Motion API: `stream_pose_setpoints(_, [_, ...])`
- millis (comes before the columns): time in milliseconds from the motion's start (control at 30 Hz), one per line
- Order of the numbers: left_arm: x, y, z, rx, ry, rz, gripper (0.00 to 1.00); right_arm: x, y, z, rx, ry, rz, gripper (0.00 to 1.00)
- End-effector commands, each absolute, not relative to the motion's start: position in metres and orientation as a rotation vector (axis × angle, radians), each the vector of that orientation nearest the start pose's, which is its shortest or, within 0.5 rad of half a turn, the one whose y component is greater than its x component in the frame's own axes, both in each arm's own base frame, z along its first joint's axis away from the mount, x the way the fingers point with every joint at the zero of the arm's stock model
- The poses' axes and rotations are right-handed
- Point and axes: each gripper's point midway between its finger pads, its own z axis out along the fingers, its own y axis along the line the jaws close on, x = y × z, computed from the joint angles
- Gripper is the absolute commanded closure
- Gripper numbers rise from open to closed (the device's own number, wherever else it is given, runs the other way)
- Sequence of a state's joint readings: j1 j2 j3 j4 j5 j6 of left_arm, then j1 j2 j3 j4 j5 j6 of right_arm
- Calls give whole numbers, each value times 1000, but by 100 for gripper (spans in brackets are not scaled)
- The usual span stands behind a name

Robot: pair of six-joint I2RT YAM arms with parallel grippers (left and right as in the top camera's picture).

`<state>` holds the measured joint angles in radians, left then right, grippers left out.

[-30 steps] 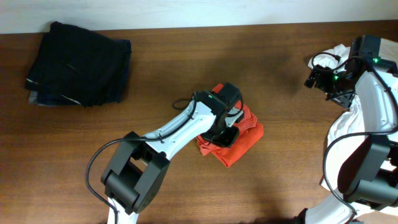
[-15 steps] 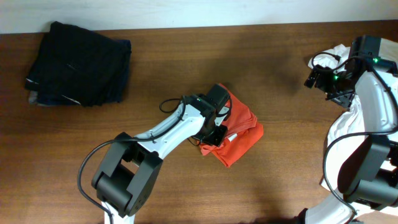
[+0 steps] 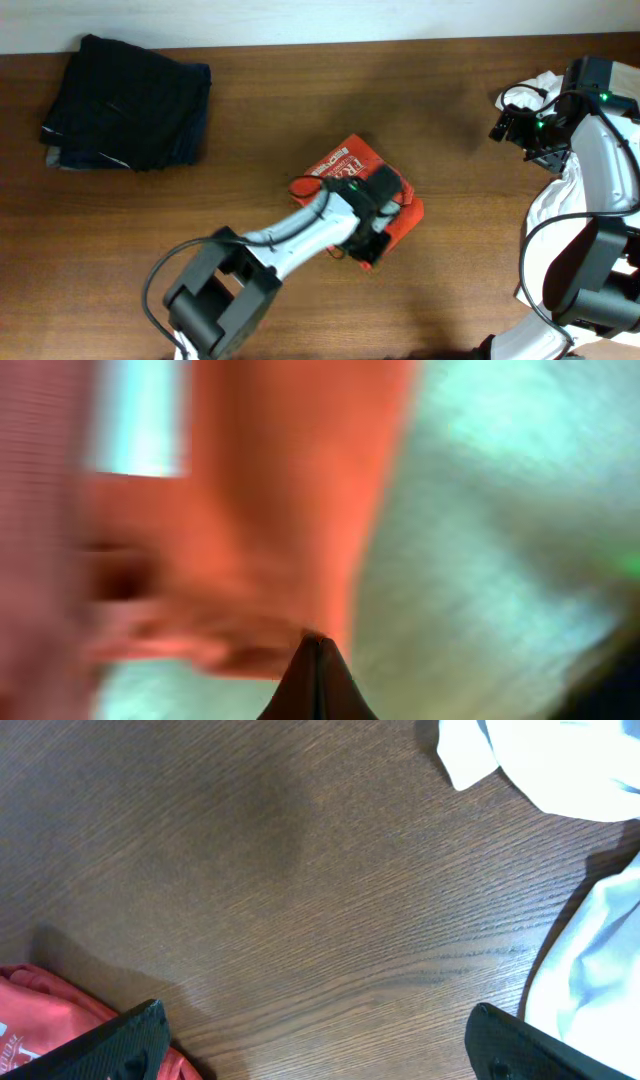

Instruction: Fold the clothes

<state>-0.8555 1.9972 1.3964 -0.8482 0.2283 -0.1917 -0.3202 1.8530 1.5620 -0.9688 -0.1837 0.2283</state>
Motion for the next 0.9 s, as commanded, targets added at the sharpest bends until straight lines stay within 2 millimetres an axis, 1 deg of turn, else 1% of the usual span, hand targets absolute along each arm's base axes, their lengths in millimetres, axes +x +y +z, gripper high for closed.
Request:
stream_pose_setpoints(0, [213, -324, 17, 1001, 2946, -282, 99, 409, -105, 125, 724, 2712, 224, 2])
stream_pose_setpoints(33, [213, -322, 15, 1004, 2947, -267, 99, 409, -105, 125, 724, 2713, 224, 2])
stream_pose_setpoints(67, [218, -318, 17, 1017, 2923, -221, 99, 409, -105, 125, 724, 2713, 224, 2])
stream_pose_setpoints(100, [246, -310, 39, 956, 2834, -96, 100, 409, -105, 125, 724, 2713, 224, 2])
stream_pose_setpoints(133, [268, -305, 61, 886, 2769, -52, 100, 409, -105, 125, 724, 2713, 224, 2])
stream_pose_setpoints(167, [284, -297, 78, 822, 2737, -45, 100, 409, -105, 125, 724, 2713, 224, 2])
stream_pose_setpoints(200, [296, -283, 82, 750, 2765, -64, 100, 409, -105, 125, 724, 2713, 224, 2])
stream_pose_setpoints(233, [300, -272, 75, 713, 2817, -83, 100, 409, -105, 125, 724, 2713, 224, 2])
stream_pose_setpoints(267, [300, -269, 69, 700, 2848, -97, 99, 409, -105, 125, 724, 2713, 224, 2])
stream_pose_setpoints(333, [296, -264, 49, 685, 2901, -66, 100, 409, -105, 125, 724, 2713, 224, 2])
stream_pose_setpoints(367, [287, -263, 33, 690, 2959, -74, 100, 409, -105, 125, 724, 2713, 224, 2])
stream_pose_setpoints(400, [278, -266, 24, 703, 3001, -113, 99, 409, -105, 125, 724, 2713, 224, 2])
stream_pose_setpoints(433, [267, -273, 18, 718, 3053, -203, 100, 409, -105, 125, 724, 2713, 224, 2])
stream_pose_setpoints(467, [259, -278, 19, 727, 3082, -275, 100, 409, -105, 125, 724, 2713, 224, 2])
stream_pose_setpoints(567, [256, -276, 17, 727, 3097, -265, 99, 409, -105, 125, 724, 2713, 224, 2])
stream_pose_setpoints(667, [249, -280, 17, 733, 3115, -290, 100, 409, -105, 125, 724, 2713, 224, 2])
stream_pose_setpoints(733, [245, -283, 13, 756, 3120, -280, 99, 409, -105, 125, 724, 2713, 224, 2])
stream_pose_setpoints(767, [244, -284, 9, 762, 3123, -275, 100, 409, -105, 125, 724, 2713, 224, 2])
stream_pose_setpoints(800, [244, -285, 0, 768, 3131, -264, 100, 409, -105, 125, 724, 2713, 224, 2])
stream_pose_setpoints(833, [241, -283, -17, 762, 3164, -246, 100, 409, -105, 125, 724, 2713, 224, 2])
stream_pose_setpoints(867, [238, -283, -26, 765, 3185, -236, 100, 409, -105, 125, 724, 2713, 224, 2])
